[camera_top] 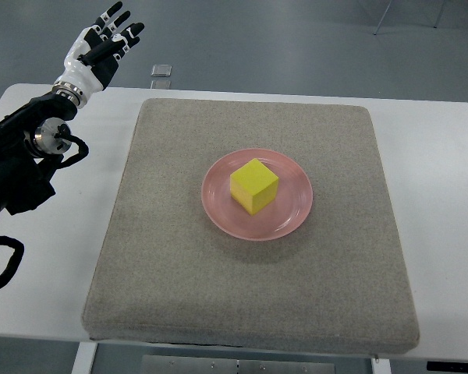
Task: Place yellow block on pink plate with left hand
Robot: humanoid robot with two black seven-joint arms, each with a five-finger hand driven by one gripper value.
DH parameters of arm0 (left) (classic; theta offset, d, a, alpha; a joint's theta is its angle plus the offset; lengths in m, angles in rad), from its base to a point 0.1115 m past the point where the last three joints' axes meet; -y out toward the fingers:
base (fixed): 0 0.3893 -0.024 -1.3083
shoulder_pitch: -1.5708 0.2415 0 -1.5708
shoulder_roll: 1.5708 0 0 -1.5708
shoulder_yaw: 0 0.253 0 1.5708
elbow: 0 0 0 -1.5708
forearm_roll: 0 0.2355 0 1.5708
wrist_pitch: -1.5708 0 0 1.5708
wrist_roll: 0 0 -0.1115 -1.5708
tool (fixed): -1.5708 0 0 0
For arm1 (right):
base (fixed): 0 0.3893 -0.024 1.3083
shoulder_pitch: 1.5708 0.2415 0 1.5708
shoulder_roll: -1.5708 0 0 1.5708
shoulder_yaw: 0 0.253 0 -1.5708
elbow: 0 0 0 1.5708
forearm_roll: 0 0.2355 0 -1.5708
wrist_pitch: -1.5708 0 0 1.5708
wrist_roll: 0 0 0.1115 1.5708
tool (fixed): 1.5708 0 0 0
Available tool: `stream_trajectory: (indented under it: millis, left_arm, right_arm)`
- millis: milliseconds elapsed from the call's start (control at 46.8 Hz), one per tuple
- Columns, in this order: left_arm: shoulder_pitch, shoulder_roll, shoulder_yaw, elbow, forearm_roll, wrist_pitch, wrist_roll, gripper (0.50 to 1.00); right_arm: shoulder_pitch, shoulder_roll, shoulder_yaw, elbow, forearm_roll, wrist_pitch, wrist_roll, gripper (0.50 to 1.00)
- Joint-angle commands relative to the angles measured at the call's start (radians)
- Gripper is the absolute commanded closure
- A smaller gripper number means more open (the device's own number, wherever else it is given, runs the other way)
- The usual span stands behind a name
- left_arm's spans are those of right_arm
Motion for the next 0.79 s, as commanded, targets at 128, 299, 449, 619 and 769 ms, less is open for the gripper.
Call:
stream_trajectory:
  millis: [128, 299, 449, 619, 769]
  left_arm:
    - [0.002, 0.0, -0.002, -0.008, -0.002, 0.0, -0.001, 0.508]
    - [0.002, 0.0, -0.002, -0.008, -0.002, 0.001, -0.001, 0.508]
    - [0.003, 0.0, -0.005, -0.008, -0.002, 0.001, -0.001, 0.508]
    - [0.005, 0.0, -0.004, -0.006, -0.002, 0.008, -0.003, 0.508]
    - [0.022, 0.0, -0.002, -0.006, -0.002, 0.015, -0.003, 0.508]
  right_arm:
    - [0.0, 0.0, 0.0, 0.0, 0.0, 0.0, 0.0, 0.576]
    - [0.0, 0.0, 0.0, 0.0, 0.0, 0.0, 0.0, 0.576]
    - [0.0, 0.0, 0.0, 0.0, 0.0, 0.0, 0.0, 0.576]
    - [0.0, 0.0, 0.0, 0.0, 0.0, 0.0, 0.0, 0.576]
    - [0.0, 0.0, 0.002, 0.0, 0.0, 0.0, 0.0, 0.576]
